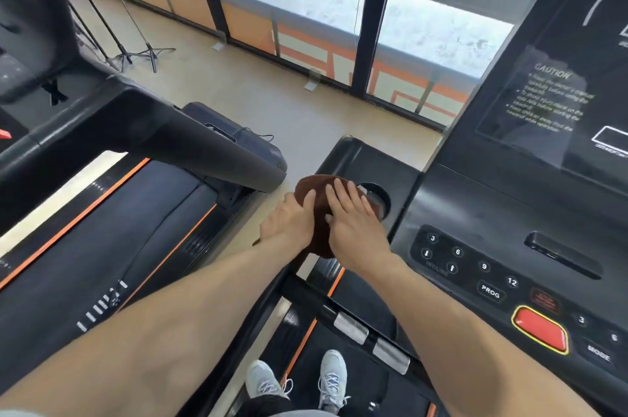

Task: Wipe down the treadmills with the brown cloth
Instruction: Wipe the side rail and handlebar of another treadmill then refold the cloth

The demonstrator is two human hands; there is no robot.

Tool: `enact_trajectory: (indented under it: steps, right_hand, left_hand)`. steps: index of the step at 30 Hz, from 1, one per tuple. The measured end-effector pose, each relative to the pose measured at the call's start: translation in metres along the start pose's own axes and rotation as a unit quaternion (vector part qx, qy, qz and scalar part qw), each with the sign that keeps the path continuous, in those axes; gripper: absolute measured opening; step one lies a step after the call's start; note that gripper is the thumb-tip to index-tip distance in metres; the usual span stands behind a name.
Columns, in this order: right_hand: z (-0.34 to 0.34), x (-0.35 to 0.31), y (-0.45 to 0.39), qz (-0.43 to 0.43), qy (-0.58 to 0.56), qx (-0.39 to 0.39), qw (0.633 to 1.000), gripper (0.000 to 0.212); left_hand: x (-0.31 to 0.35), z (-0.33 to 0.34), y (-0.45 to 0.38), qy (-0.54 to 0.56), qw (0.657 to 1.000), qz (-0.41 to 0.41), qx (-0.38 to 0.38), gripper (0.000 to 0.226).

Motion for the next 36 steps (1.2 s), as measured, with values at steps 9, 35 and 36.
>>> enact_trajectory:
  steps: [9, 35, 36]
  right_hand:
    - [-0.007, 0.025, -0.043, 0.023, -0.026, 0.002, 0.999, 0.07]
    - [0.096, -0.21, 0.114, 0.047, -0.184, 0.051, 0.98, 0.059]
    - [0.102, -0.221, 0.128, 0.062, -0.217, 0.078, 0.971, 0.061]
  left_hand:
    - [0.064, -0.005, -0.038, 0.016, 0.996, 0.071, 0.053, 0.051]
    - [-0.218, -0.017, 0.107, 0.003, 0.984, 0.134, -0.118, 0.052]
    - [-0.229, -0.021, 0.121, 0.018, 0.982, 0.134, -0.128, 0.051]
Point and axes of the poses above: each hand's wrist, its own y-axis away from the middle knuckle, its own z-axis out of the palm, x = y × z, the point moved 7 cm from there along -y, towards the middle knuckle, and after that the axes turned 6 degrees about -z, right-handed, at the moved point
